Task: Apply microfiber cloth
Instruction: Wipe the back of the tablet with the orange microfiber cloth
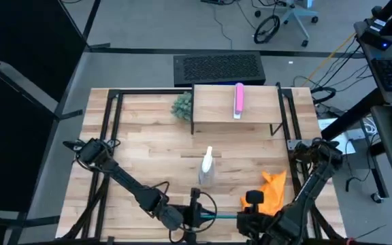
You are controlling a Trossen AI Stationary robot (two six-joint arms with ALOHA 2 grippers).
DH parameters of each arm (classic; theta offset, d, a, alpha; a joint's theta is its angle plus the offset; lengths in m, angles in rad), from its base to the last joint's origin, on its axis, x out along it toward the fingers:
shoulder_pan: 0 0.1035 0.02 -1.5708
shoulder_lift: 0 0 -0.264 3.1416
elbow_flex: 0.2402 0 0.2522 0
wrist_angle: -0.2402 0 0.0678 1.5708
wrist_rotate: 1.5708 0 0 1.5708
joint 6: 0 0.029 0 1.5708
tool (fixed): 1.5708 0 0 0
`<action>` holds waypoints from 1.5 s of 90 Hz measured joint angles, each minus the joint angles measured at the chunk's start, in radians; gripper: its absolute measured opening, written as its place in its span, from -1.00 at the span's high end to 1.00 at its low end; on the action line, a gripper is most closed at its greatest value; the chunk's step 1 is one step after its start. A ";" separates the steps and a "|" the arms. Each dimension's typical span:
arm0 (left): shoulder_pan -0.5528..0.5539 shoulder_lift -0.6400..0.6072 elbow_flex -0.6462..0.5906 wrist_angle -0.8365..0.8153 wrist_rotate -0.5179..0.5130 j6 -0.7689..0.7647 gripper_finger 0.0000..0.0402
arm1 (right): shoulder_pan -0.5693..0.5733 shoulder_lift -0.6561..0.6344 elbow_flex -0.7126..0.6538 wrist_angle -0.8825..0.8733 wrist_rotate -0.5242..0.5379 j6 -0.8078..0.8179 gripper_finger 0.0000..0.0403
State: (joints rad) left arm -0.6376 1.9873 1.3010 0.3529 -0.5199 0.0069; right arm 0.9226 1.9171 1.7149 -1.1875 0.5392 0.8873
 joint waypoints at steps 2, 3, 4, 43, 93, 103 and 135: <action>0.000 0.000 0.000 -0.003 0.000 -0.010 0.70 | 0.002 0.000 0.000 -0.009 0.000 0.005 0.92; 0.000 0.000 0.001 -0.007 0.000 -0.017 0.69 | 0.004 0.000 0.000 -0.013 -0.001 0.009 0.92; 0.000 0.000 0.001 -0.011 0.000 -0.023 0.68 | 0.006 0.000 0.000 -0.018 -0.003 0.012 0.92; -0.037 0.000 0.002 -0.336 0.092 -0.362 0.24 | 0.131 0.000 -0.211 -0.157 0.023 0.237 0.97; -0.065 0.000 0.000 -0.291 0.086 -0.473 0.23 | 0.007 0.000 -0.650 0.060 0.276 0.046 0.94; -0.065 0.000 0.000 -0.273 0.084 -0.473 0.23 | -0.021 0.000 -0.706 0.100 0.287 0.046 0.93; -0.064 0.000 0.000 -0.262 0.081 -0.473 0.23 | -0.045 -0.005 -0.796 0.108 0.275 0.159 0.73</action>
State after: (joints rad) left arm -0.7016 1.9869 1.3010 0.0914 -0.4385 -0.4660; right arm 0.8771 1.9124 0.9186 -1.0792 0.8145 1.0462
